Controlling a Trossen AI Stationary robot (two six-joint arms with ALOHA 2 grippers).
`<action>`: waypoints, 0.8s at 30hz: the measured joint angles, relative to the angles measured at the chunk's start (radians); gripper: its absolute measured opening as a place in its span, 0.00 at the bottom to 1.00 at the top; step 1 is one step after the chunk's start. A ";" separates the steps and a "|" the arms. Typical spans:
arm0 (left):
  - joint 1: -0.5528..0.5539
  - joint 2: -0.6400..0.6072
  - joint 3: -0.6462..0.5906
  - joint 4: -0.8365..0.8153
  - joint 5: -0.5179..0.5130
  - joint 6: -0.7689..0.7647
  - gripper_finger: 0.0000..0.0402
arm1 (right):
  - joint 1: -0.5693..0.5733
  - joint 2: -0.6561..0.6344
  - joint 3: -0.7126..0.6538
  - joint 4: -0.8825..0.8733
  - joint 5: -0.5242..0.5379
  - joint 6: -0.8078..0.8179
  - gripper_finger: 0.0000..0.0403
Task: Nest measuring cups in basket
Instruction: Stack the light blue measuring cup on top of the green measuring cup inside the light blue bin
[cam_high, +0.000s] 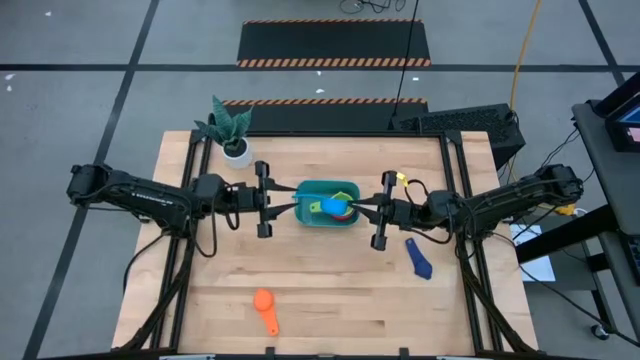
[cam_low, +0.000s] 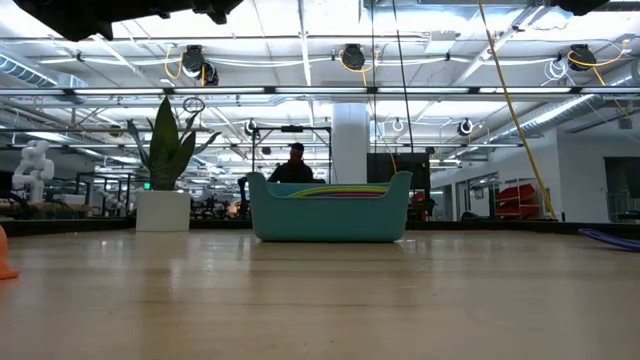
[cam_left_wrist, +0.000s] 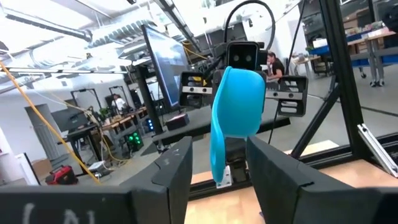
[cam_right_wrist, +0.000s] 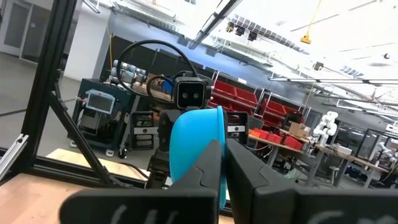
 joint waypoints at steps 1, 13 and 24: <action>0.000 0.000 0.000 0.000 0.000 0.000 0.37 | 0.000 0.000 0.000 0.000 0.000 0.000 0.00; 0.000 0.000 0.000 -0.009 0.000 0.023 0.09 | 0.000 0.000 0.000 0.000 0.000 0.000 0.00; 0.020 -0.001 0.000 -0.041 0.006 0.066 0.02 | 0.017 0.000 0.000 -0.042 0.090 -0.004 0.05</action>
